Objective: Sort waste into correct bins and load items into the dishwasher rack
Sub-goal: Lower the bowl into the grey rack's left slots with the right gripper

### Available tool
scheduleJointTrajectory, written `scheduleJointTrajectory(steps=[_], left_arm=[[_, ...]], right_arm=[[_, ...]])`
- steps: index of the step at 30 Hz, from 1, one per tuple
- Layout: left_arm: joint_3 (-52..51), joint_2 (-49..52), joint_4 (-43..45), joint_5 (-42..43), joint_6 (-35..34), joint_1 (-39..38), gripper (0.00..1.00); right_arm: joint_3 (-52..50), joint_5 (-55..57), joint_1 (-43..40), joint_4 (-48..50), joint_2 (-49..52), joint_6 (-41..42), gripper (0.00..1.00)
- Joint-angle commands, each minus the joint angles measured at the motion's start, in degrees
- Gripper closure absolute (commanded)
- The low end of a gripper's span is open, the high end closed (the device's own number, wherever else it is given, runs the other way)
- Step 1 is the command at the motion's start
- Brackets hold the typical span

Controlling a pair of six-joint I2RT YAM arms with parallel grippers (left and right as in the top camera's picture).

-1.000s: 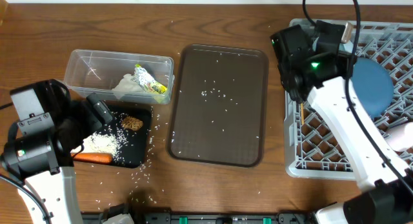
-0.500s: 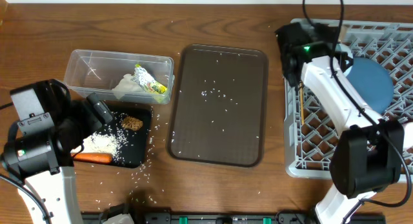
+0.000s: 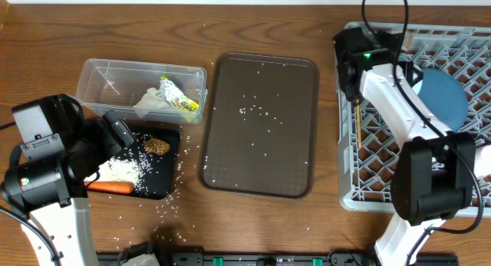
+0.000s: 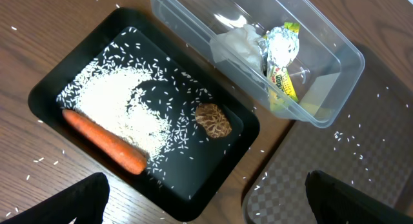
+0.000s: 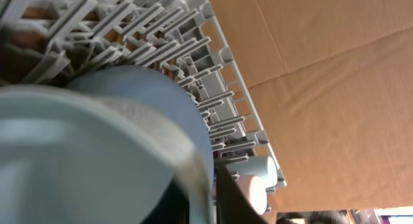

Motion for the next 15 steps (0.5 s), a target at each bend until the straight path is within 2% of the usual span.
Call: scheduleJointTrajectory(steps=[1,8,10,12,15], left_arm=[[0.04,0.24,-0.15,-0.28,0.26,0.35,0.02],[0.04,0.24,-0.15,-0.28,0.26,0.35,0.02],[0.04,0.24,-0.15,-0.28,0.26,0.35,0.02],[0.04,0.24,-0.15,-0.28,0.26,0.35,0.02],[0.04,0.24,-0.15,-0.28,0.26,0.35,0.02]], right_arm=[[0.07,1.66,2.36,0.09,1.73,-2.19,0.89],[0.07,1.68,6.69,0.7,4.83,-3.8,0.89],[0.07,1.6,7.93,0.74,4.94,-3.8,0.79],[0.07,1.18,8.92,1.16,4.94,-4.52,0.63],[0.07,1.2,10.64,3.93,4.94,-10.45,0.5]])
